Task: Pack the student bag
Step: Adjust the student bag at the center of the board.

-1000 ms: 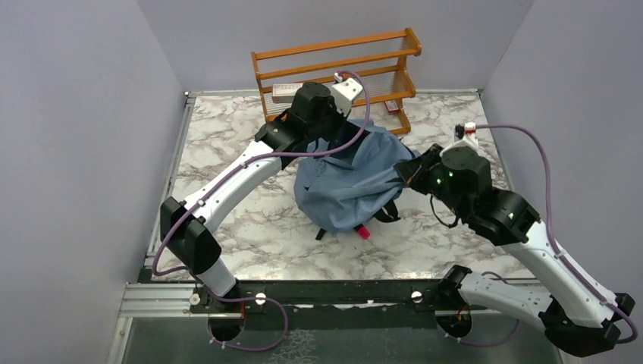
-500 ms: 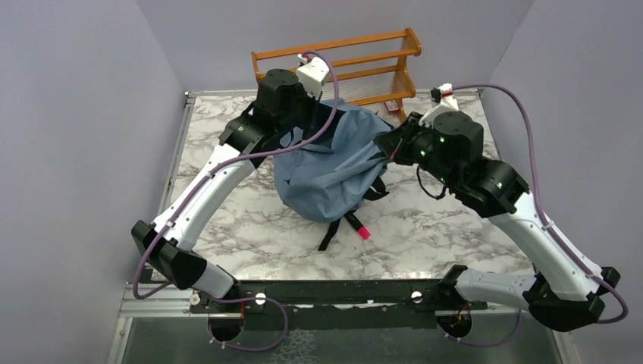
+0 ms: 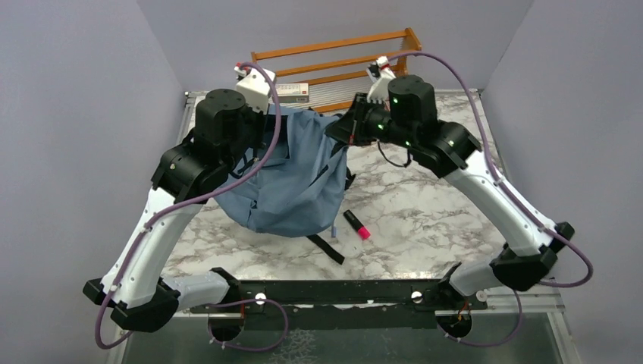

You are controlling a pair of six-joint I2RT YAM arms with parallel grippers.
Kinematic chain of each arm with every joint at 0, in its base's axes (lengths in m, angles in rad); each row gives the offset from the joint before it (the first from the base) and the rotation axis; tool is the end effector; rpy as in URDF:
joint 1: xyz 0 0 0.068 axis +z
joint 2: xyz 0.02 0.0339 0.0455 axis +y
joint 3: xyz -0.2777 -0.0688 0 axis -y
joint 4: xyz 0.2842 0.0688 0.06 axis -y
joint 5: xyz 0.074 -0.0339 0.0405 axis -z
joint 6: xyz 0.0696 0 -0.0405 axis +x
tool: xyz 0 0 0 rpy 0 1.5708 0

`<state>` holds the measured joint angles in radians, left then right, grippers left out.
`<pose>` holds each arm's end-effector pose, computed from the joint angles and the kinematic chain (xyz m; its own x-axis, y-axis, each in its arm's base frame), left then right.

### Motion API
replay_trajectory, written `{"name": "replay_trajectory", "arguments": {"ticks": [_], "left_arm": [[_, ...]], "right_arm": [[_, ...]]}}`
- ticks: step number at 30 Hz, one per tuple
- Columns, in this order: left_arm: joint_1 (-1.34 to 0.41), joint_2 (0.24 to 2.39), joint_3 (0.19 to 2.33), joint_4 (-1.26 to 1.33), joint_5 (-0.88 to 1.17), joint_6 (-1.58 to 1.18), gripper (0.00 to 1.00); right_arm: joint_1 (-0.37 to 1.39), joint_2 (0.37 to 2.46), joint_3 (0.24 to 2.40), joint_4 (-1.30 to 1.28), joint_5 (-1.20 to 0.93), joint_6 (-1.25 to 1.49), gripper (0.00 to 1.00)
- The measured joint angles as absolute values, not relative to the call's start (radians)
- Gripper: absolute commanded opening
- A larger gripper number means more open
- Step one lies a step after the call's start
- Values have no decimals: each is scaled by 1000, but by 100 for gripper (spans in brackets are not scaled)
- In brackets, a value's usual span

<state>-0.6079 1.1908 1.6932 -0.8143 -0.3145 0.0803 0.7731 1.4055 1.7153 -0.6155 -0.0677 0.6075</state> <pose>0.2344 -0.1369 0.5178 -0.2269 0.2508 -0.9411 0.3207 0.9316 0.1710 0.2569 0.2572 0.4880 -0.6010 0.2093 -0.7714 -0.4870 0.6693 0.5611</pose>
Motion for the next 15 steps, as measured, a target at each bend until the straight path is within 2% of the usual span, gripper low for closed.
{"name": "replay_trajectory", "arguments": {"ticks": [8,15], "left_arm": [[-605,1068,1651,-987,-482,20,0],[-605,1045,1545,-1039,-601,-27,0]], "right_arm": [[771,1728,1948,-555,-277,583,1],[768,1925,1994,-513,-367,572,1]]}}
